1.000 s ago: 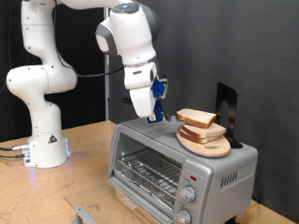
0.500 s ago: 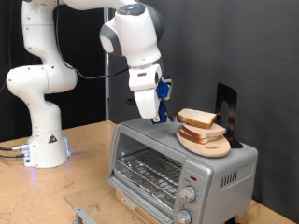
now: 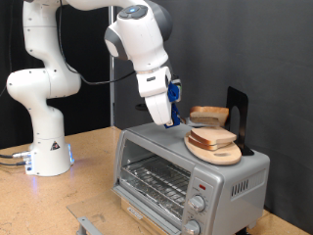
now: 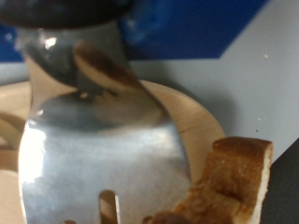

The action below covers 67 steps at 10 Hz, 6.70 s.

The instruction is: Make a piece of toast with the oven

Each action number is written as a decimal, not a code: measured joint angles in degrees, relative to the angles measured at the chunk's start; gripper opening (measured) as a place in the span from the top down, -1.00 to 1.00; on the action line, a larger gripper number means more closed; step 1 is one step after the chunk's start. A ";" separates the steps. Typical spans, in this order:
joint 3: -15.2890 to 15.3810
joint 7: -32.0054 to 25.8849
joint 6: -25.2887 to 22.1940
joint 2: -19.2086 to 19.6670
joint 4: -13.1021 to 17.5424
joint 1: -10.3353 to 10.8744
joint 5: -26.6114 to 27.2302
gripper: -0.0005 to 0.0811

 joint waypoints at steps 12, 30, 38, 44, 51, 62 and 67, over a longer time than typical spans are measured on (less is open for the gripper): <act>-0.88 0.93 -1.26 -0.01 -0.15 -0.83 -0.42 0.34; -9.63 -15.97 -12.09 -1.77 3.03 -3.12 7.70 0.34; -2.84 -17.01 -13.00 -10.31 -10.00 -1.65 -1.90 0.34; 2.02 -7.52 -8.86 -11.12 -13.03 -1.25 0.00 0.34; 4.90 -0.67 -3.28 -7.70 -12.63 -1.25 0.32 0.34; 3.70 -1.34 -2.93 -5.87 -9.54 -1.88 3.21 0.34; 3.39 -4.34 -3.03 -5.60 -9.57 -1.98 2.56 0.34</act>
